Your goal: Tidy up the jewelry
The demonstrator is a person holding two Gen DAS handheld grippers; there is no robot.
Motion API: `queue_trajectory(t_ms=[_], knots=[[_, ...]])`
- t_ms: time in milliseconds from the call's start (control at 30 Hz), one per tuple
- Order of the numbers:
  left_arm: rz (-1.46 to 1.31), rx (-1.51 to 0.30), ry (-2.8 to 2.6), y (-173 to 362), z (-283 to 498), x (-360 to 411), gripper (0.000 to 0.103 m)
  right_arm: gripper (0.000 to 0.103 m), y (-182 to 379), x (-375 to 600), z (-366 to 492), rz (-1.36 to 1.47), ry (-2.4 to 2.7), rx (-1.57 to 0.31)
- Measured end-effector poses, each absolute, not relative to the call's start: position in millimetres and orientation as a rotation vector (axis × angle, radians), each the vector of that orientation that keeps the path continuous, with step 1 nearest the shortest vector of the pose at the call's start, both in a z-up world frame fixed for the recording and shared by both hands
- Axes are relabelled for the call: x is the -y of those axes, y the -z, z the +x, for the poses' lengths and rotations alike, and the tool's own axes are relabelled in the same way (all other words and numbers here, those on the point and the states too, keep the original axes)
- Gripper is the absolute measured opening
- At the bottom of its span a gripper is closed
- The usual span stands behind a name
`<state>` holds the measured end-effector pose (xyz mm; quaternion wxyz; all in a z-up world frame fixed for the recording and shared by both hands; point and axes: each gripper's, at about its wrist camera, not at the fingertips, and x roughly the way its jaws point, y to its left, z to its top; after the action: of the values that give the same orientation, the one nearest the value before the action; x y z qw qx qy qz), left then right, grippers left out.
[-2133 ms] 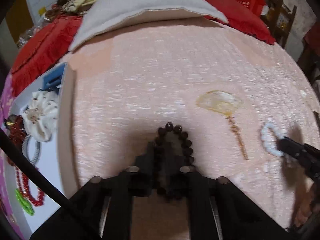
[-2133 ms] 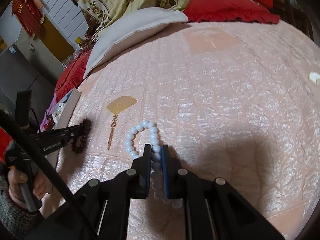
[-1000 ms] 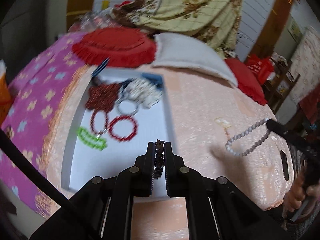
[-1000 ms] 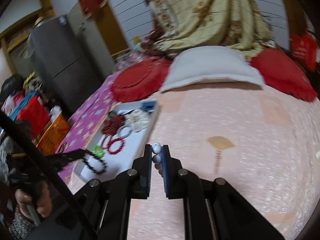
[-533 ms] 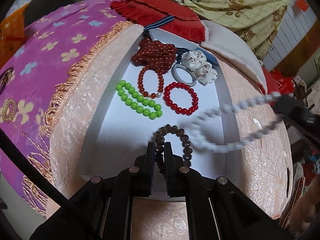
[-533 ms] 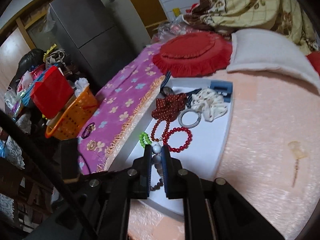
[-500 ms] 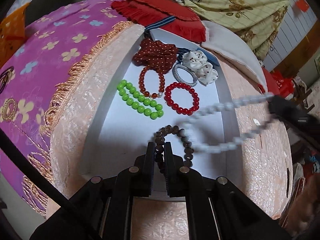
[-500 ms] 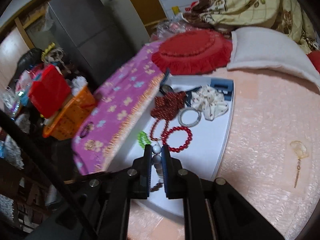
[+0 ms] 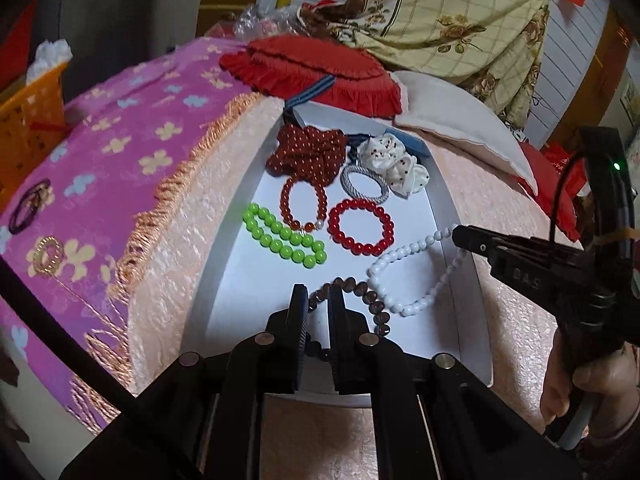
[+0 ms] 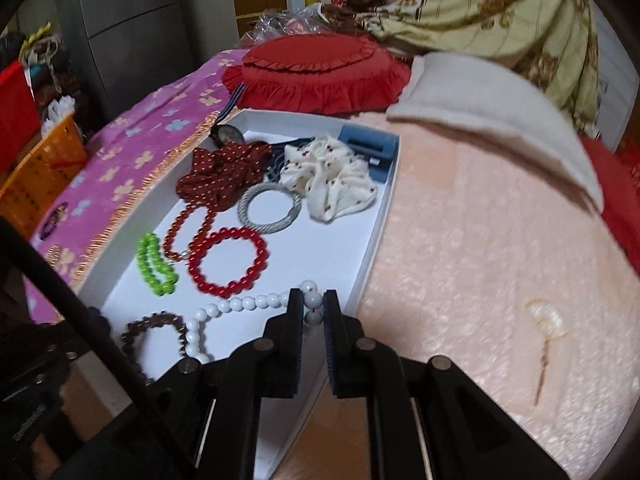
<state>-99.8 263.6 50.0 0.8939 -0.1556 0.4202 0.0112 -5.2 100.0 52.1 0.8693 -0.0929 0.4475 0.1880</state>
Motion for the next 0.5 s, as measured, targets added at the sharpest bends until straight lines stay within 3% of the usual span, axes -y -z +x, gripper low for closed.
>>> queue_trajectory(t_ms=[133,433,500], knots=[[-0.272,-0.833,-0.072,-55.2,-104.8,-261.5,0.0,0.047,-62.2,-92.6,-8.5,-0.145,-0.391,-0.923],[-0.118,-0.691,-0.247,-93.0,-143.2,-241.0,0.017,0.053,-88.1,-47.6,-53.7,-0.053,-0.384,-0.849],[-0.105,-0.651,-0.286,-104.7,-154.3,-237.6,0.025,0.055,-89.2,-34.5,-67.6,-0.027,-0.376,-0.842]])
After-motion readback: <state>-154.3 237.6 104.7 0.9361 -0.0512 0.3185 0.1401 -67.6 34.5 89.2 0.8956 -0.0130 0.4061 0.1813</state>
